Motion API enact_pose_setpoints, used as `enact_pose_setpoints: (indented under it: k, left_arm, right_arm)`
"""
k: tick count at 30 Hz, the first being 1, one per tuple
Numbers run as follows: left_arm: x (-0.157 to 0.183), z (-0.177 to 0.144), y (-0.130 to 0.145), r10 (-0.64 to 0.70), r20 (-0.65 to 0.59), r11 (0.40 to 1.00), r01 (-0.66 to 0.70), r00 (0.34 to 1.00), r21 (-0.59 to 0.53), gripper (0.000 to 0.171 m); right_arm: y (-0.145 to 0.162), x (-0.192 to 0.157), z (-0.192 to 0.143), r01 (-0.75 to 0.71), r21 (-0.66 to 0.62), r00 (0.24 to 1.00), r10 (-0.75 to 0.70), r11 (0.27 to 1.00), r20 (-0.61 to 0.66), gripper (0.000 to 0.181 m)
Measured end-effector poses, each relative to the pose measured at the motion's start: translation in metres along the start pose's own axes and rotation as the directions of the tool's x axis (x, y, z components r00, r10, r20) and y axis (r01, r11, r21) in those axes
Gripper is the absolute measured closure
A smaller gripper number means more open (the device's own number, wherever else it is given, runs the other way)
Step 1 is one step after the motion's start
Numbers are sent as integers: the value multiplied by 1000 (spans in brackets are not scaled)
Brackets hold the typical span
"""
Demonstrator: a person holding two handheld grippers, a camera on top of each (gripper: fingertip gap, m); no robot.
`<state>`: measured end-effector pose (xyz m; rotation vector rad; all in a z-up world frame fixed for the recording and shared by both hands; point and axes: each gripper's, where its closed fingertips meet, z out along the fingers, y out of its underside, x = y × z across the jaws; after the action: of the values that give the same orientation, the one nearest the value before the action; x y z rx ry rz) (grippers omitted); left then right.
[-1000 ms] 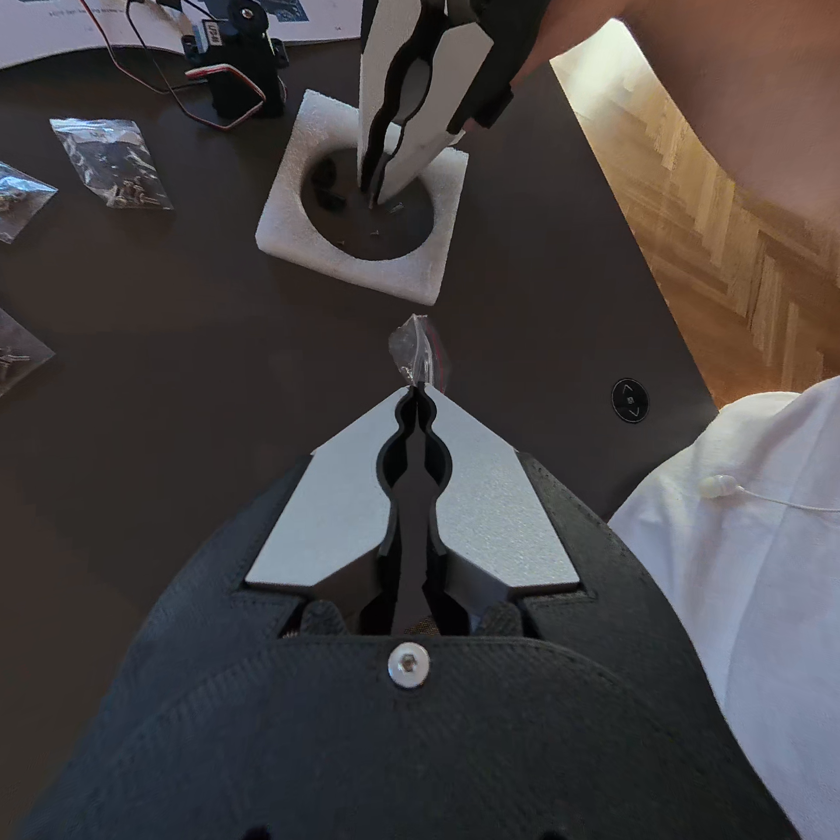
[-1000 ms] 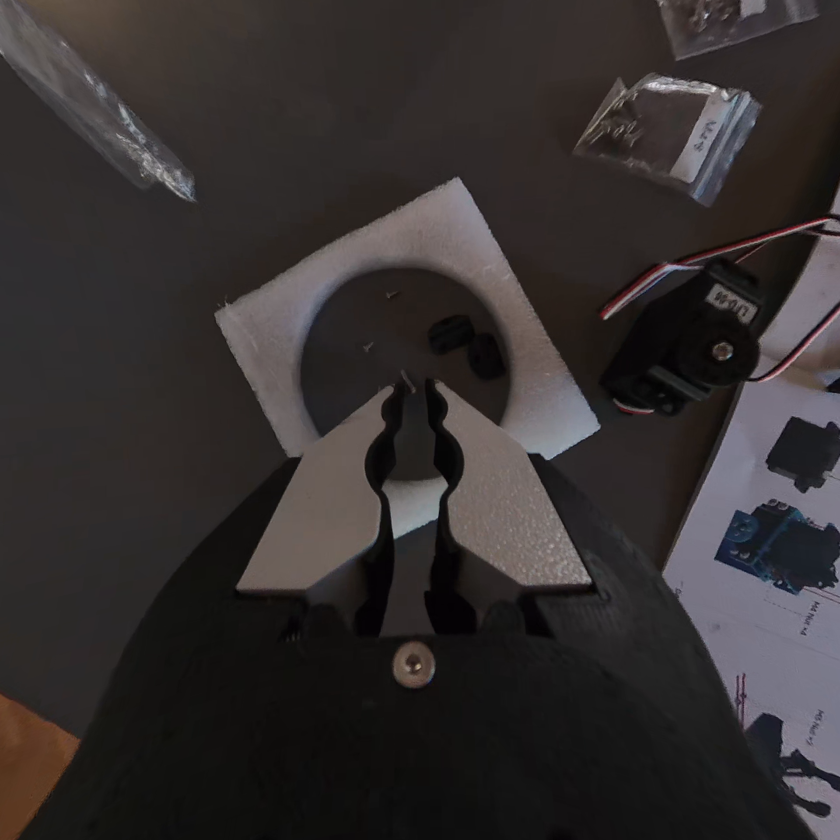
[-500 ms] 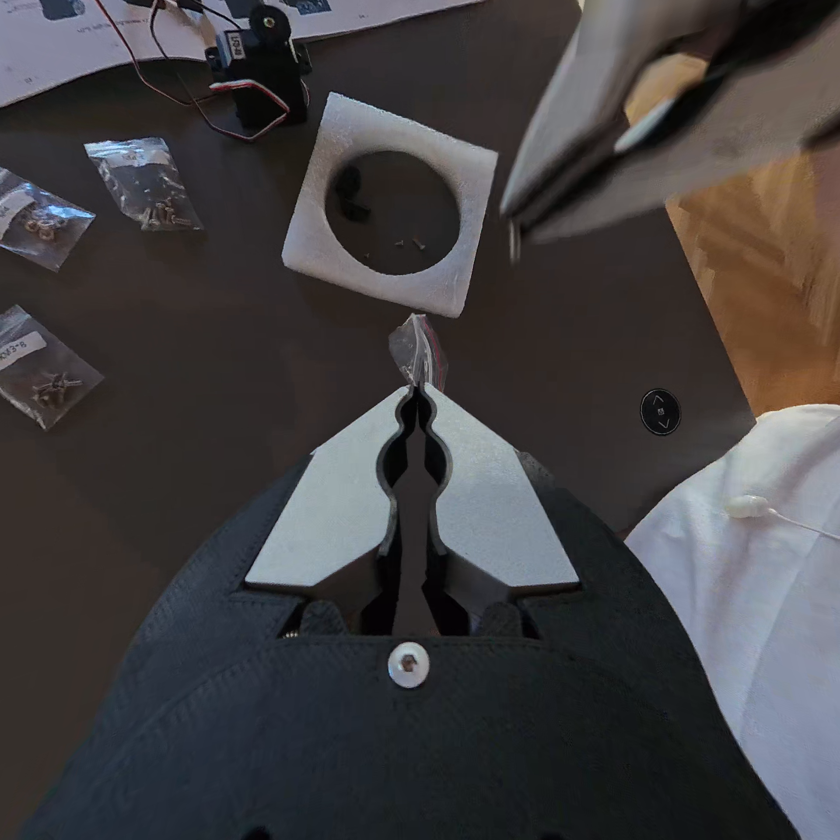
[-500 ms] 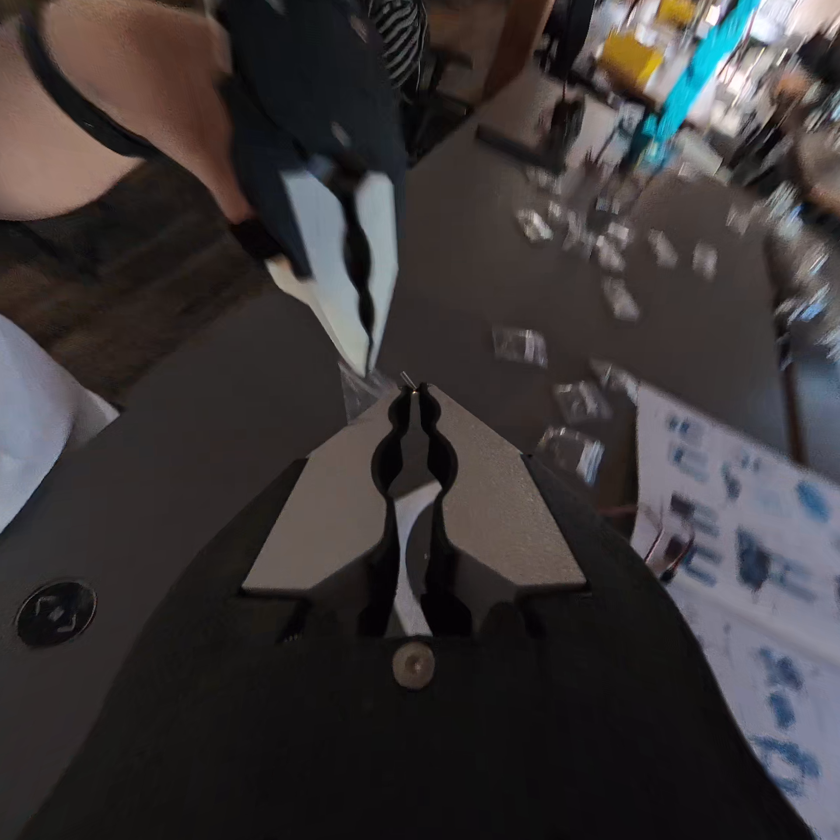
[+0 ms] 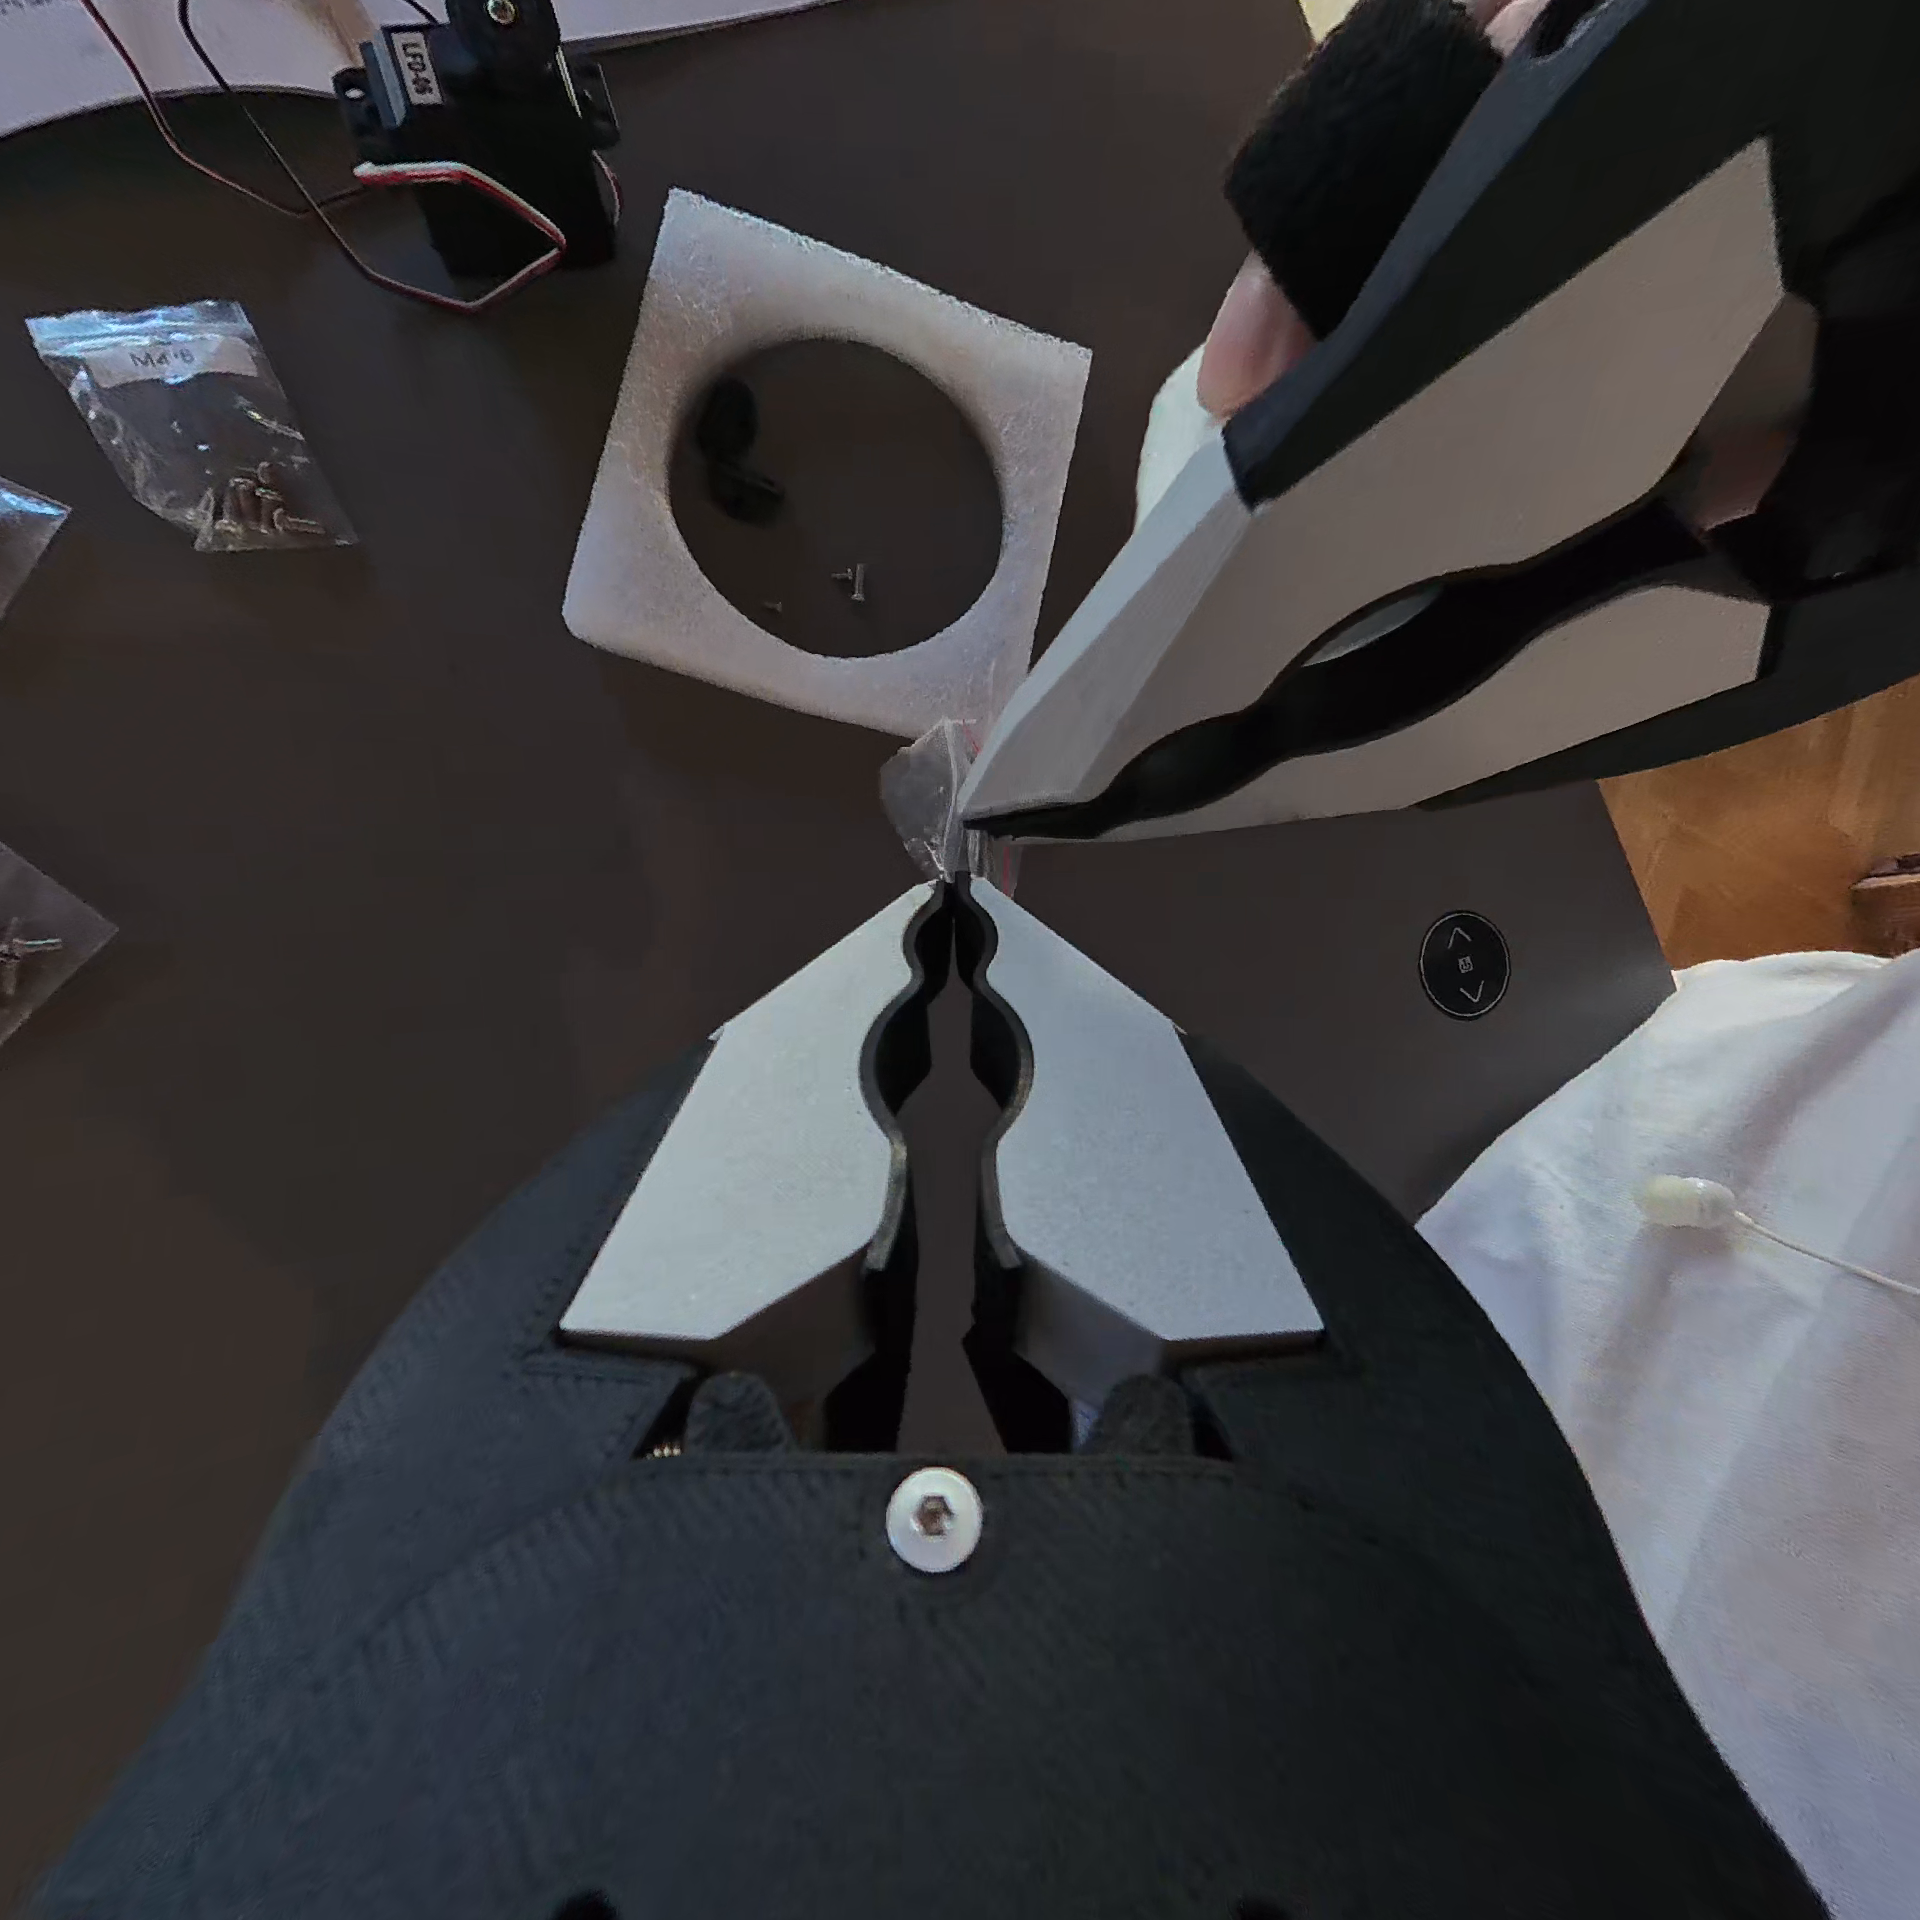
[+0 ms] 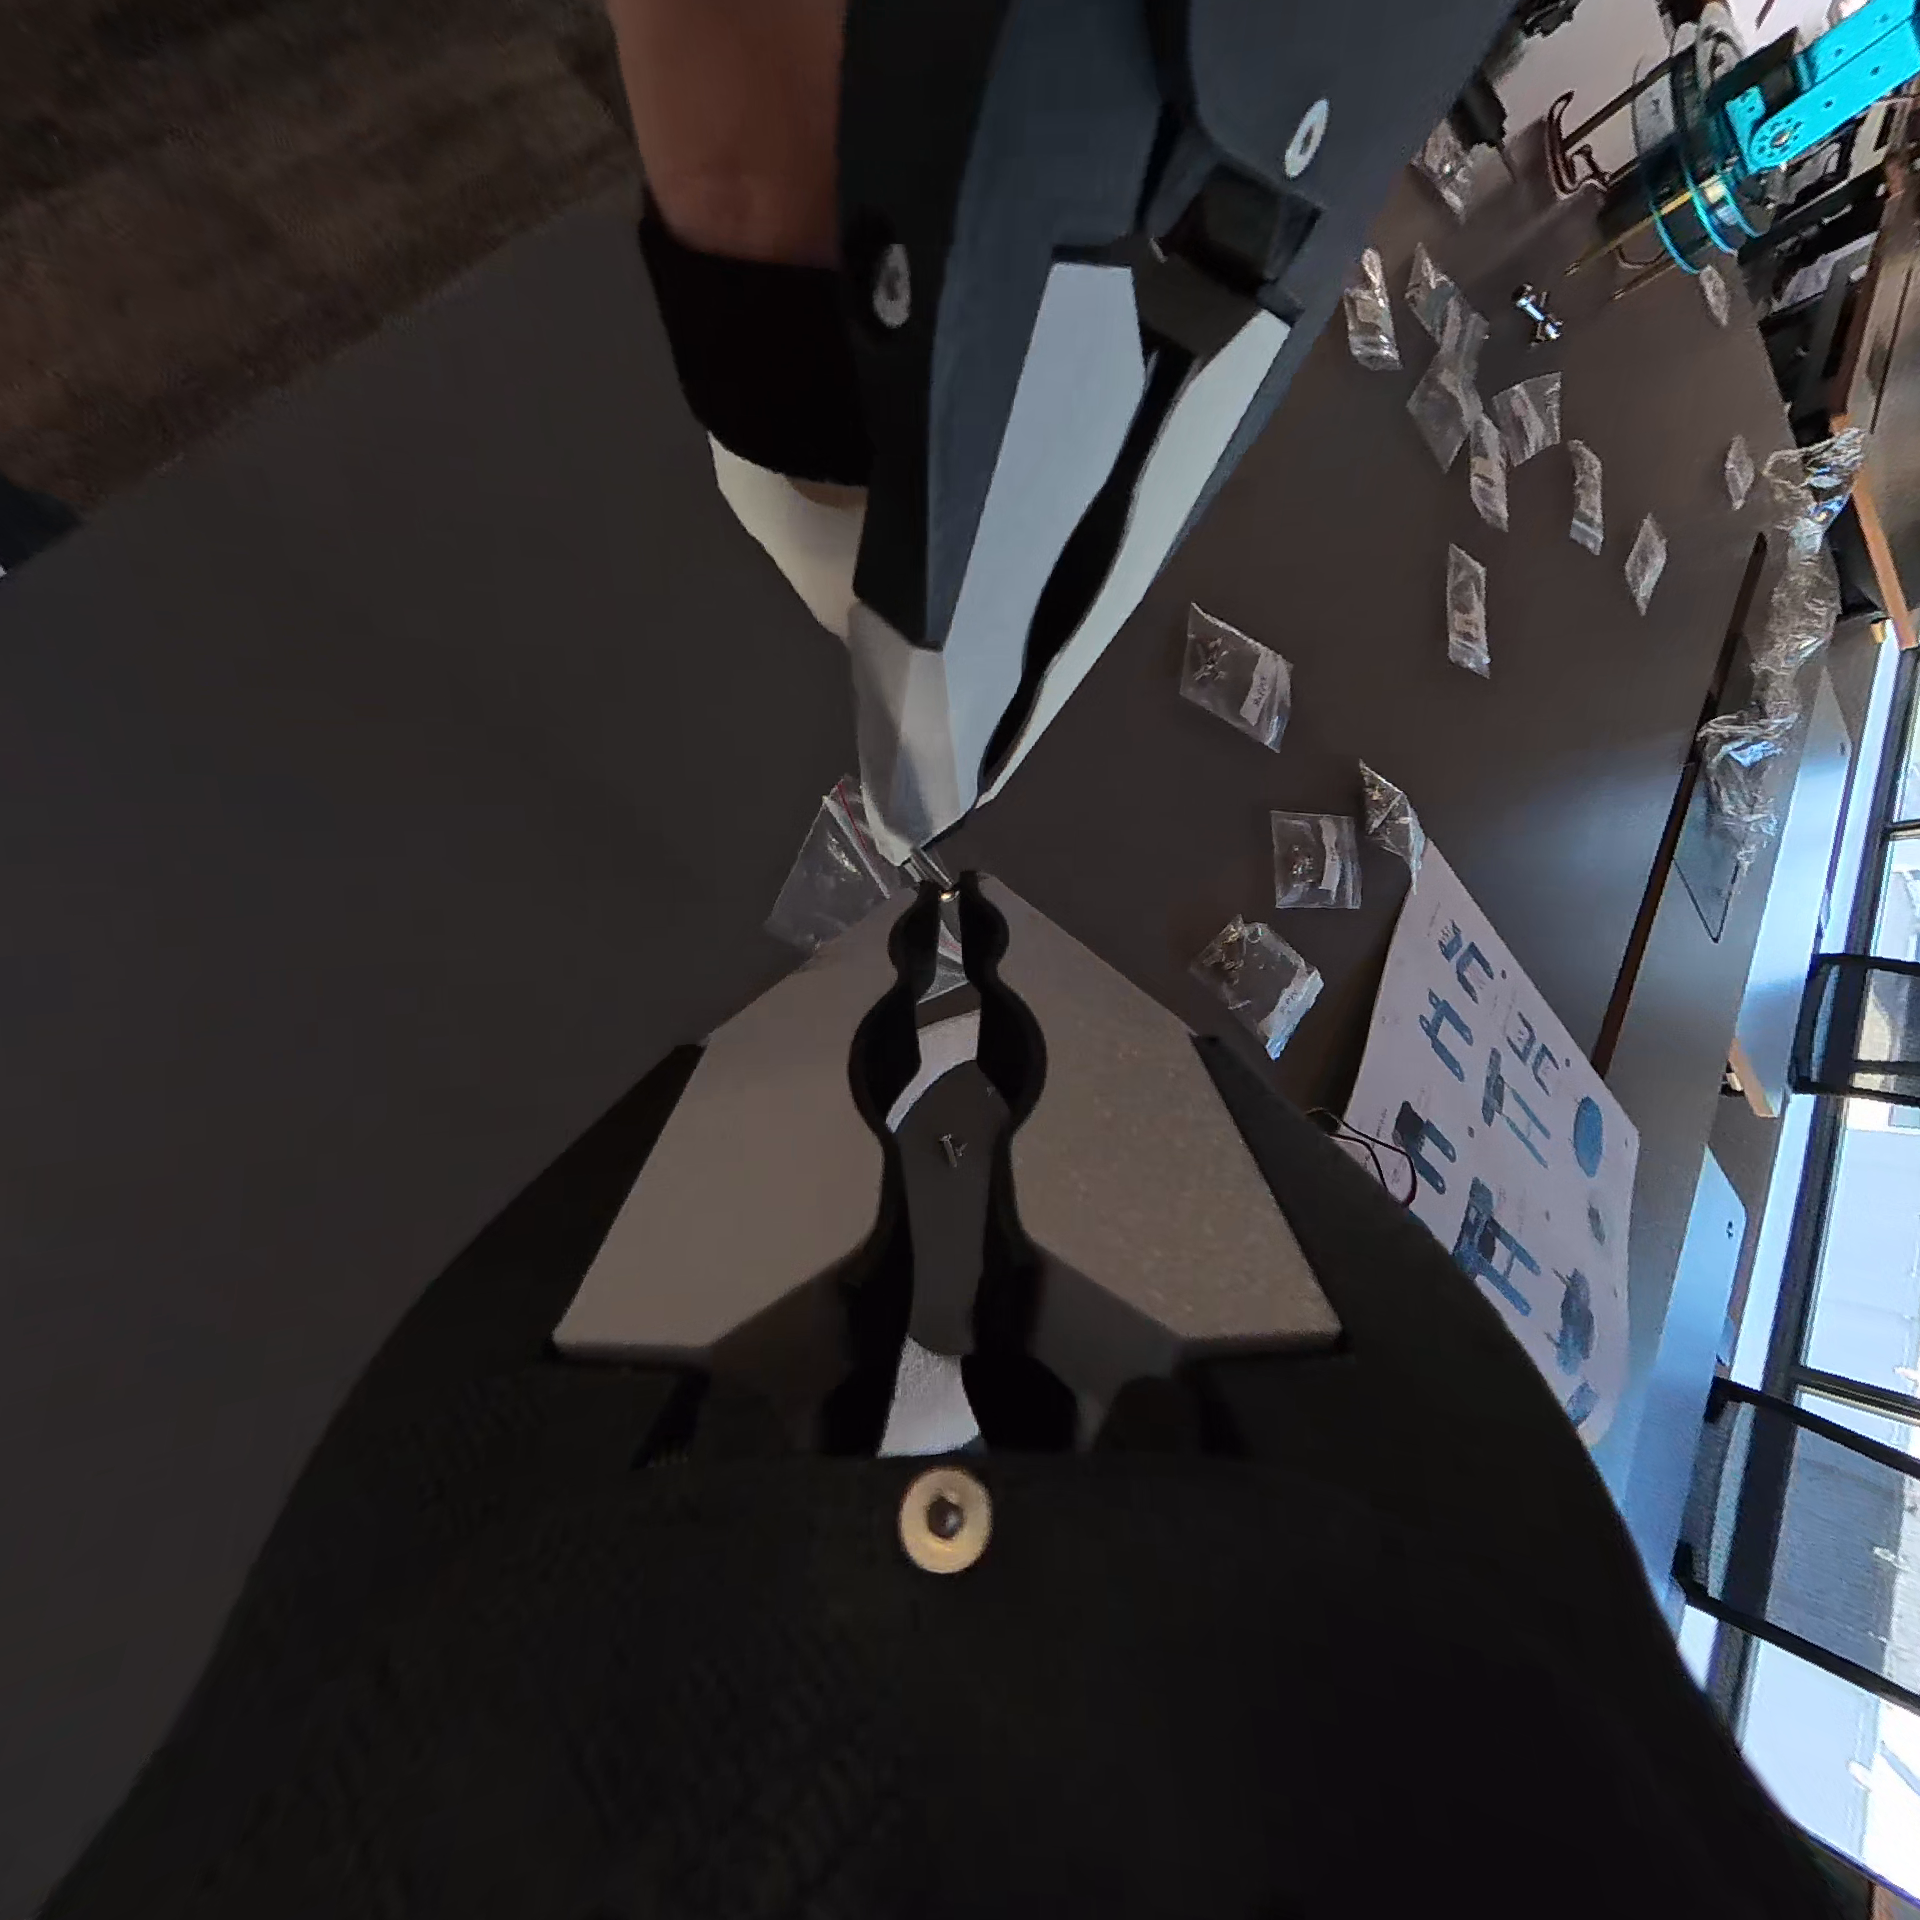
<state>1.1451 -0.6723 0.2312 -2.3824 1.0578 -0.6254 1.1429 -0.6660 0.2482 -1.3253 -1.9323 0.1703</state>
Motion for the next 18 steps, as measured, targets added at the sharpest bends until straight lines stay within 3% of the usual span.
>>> enact_pose_setpoints:
  k: [1,12,14,16,18]
  left_arm:
    - [0,0,0,-2,0,1000,2,1000,1,171]
    - [-2,-3,-1,-13,1,1000,13,1000,16,171]
    - [-4,-4,0,-18,7,1000,18,1000,17,171]
    - [-7,-7,2,-32,10,999,32,999,26,171]
    - [-9,-11,4,-44,10,998,44,999,42,171]
  right_arm:
    - [1,0,1,7,-10,1000,-7,1000,4,178]
    - [1,6,-6,-18,24,1000,17,1000,20,177]
    - [4,16,-17,-75,57,997,75,996,7,177]
    - [22,25,-27,-195,64,981,193,979,33,178]
    - [65,26,-22,-324,-20,942,324,946,83,178]
